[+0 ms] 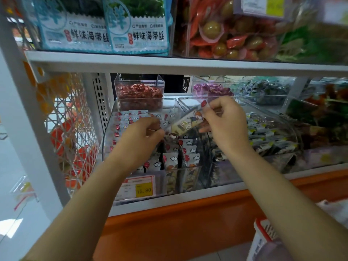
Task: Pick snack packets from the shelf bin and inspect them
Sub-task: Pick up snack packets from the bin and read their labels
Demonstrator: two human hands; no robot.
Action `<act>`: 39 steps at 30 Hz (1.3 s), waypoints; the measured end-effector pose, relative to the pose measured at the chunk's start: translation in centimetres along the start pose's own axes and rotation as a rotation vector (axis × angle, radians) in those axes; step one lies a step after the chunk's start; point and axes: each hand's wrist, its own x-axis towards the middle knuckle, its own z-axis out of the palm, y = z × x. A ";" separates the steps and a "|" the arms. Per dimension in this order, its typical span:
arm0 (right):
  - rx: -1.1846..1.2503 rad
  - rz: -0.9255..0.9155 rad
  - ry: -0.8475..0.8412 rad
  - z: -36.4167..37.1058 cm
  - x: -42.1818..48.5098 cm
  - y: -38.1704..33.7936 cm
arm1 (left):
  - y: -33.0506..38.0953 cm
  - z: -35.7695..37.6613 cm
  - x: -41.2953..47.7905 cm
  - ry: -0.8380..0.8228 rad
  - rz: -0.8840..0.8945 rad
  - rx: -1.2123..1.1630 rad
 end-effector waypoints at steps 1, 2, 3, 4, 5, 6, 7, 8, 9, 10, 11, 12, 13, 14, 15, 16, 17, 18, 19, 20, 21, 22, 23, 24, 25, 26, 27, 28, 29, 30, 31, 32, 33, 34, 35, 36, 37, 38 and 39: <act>0.052 0.044 -0.015 -0.3 -0.4 0.1 | 0.2 0.1 -0.2 -0.012 0.003 0.003; 0.113 0.084 -0.025 -0.4 -0.8 0.2 | 0.2 0.2 -0.4 -0.019 0.010 0.011; 0.182 0.125 -0.033 -0.5 -1.1 0.3 | 0.3 0.3 -0.5 -0.024 0.011 0.011; 0.255 0.166 -0.041 -0.6 -1.5 0.4 | 0.3 0.2 -0.6 -0.028 -0.004 -0.003; 0.326 0.204 -0.051 -0.6 -1.9 0.6 | 0.3 0.2 -0.7 -0.031 -0.027 -0.027; 0.386 0.240 -0.060 -0.6 -2.1 0.8 | 0.2 0.1 -0.8 -0.032 -0.051 -0.057; 0.437 0.273 -0.068 -0.6 -2.3 0.9 | 0.2 0.0 -0.9 -0.031 -0.075 -0.090; 0.488 0.304 -0.074 -0.7 -2.4 1.1 | 0.2 -0.1 -0.9 -0.028 -0.099 -0.135; 0.549 0.337 -0.080 -0.7 -2.4 1.1 | 0.3 -0.2 -1.0 -0.025 -0.128 -0.197; 0.618 0.372 -0.086 -0.7 -2.4 1.1 | 0.3 -0.3 -1.0 -0.018 -0.166 -0.273; 0.682 0.404 -0.095 -0.7 -2.3 1.0 | 0.3 -0.3 -1.0 -0.005 -0.212 -0.350; 0.728 0.431 -0.108 -0.8 -2.3 1.0 | 0.2 -0.4 -1.0 0.010 -0.256 -0.417; 0.753 0.452 -0.122 -0.8 -2.3 0.9 | 0.2 -0.4 -0.9 0.022 -0.295 -0.479; 0.766 0.469 -0.133 -0.8 -2.4 0.9 | 0.1 -0.5 -0.8 0.033 -0.328 -0.547; 0.774 0.485 -0.135 -0.8 -2.4 0.9 | 0.1 -0.5 -0.8 0.042 -0.358 -0.628; 0.783 0.502 -0.129 -0.8 -2.4 1.0 | 0.1 -0.5 -0.7 0.049 -0.382 -0.716; 0.796 0.520 -0.116 -0.8 -2.4 1.0 | 0.2 -0.5 -0.6 0.053 -0.401 -0.805; 0.812 0.540 -0.102 -0.7 -2.3 1.0 | 0.3 -0.5 -0.6 0.058 -0.413 -0.885; 0.829 0.559 -0.090 -0.7 -2.3 1.0 | 0.5 -0.4 -0.6 0.068 -0.417 -0.936; 0.846 0.576 -0.082 -0.7 -2.3 1.1 | 0.5 -0.3 -0.6 0.085 -0.413 -0.950; 0.863 0.590 -0.077 -0.7 -2.2 1.1 | 0.6 -0.1 -0.5 0.105 -0.405 -0.944; 0.879 0.602 -0.072 -0.6 -2.2 1.1 | 0.7 0.1 -0.5 0.125 -0.396 -0.936; 0.895 0.613 -0.065 -0.6 -2.2 1.1 | 0.9 0.3 -0.5 0.138 -0.390 -0.939; 0.907 0.621 -0.055 -0.6 -2.2 1.0 | 1.0 0.5 -0.5 0.146 -0.389 -0.955; 0.916 0.626 -0.042 -0.6 -2.2 1.0 | 1.1 0.6 -0.5 0.151 -0.392 -0.982; 0.918 0.625 -0.028 -0.6 -2.2 1.0 | 1.3 0.7 -0.4 0.155 -0.396 -1.014; 0.909 0.617 -0.014 -0.6 -2.2 1.0 | 1.4 0.8 -0.4 0.154 -0.398 -1.040; 0.887 0.600 -0.004 -0.6 -2.2 1.0 | 1.5 0.8 -0.3 0.147 -0.397 -1.050; 0.857 0.575 0.004 -0.6 -2.2 1.0 | 1.5 0.9 -0.3 0.135 -0.393 -1.050; 0.825 0.549 0.009 -0.6 -2.2 1.1 | 1.6 0.9 -0.3 0.123 -0.389 -1.046; 0.796 0.526 0.014 -0.6 -2.2 1.1 | 1.5 0.9 -0.3 0.115 -0.389 -1.047; 0.769 0.508 0.017 -0.7 -2.2 1.2 | 1.5 0.9 -0.3 0.110 -0.392 -1.056; 0.744 0.492 0.017 -0.7 -2.2 1.2 | 1.4 0.9 -0.2 0.109 -0.401 -1.068; 0.722 0.478 0.015 -0.6 -2.3 1.3 | 1.3 0.9 -0.3 0.108 -0.412 -1.081; 0.706 0.464 0.012 -0.6 -2.3 1.3 | 1.3 0.9 -0.3 0.105 -0.423 -1.096; 0.690 0.447 0.007 -0.6 -2.3 1.4 | 1.2 0.9 -0.3 0.101 -0.433 -1.113; 0.672 0.429 0.001 -0.5 -2.3 1.4 | 1.2 0.8 -0.3 0.097 -0.442 -1.133; 0.650 0.411 -0.003 -0.5 -2.3 1.4 | 1.1 0.8 -0.3 0.092 -0.451 -1.150; 0.626 0.394 -0.007 -0.5 -2.3 1.5 | 1.1 0.7 -0.3 0.089 -0.456 -1.158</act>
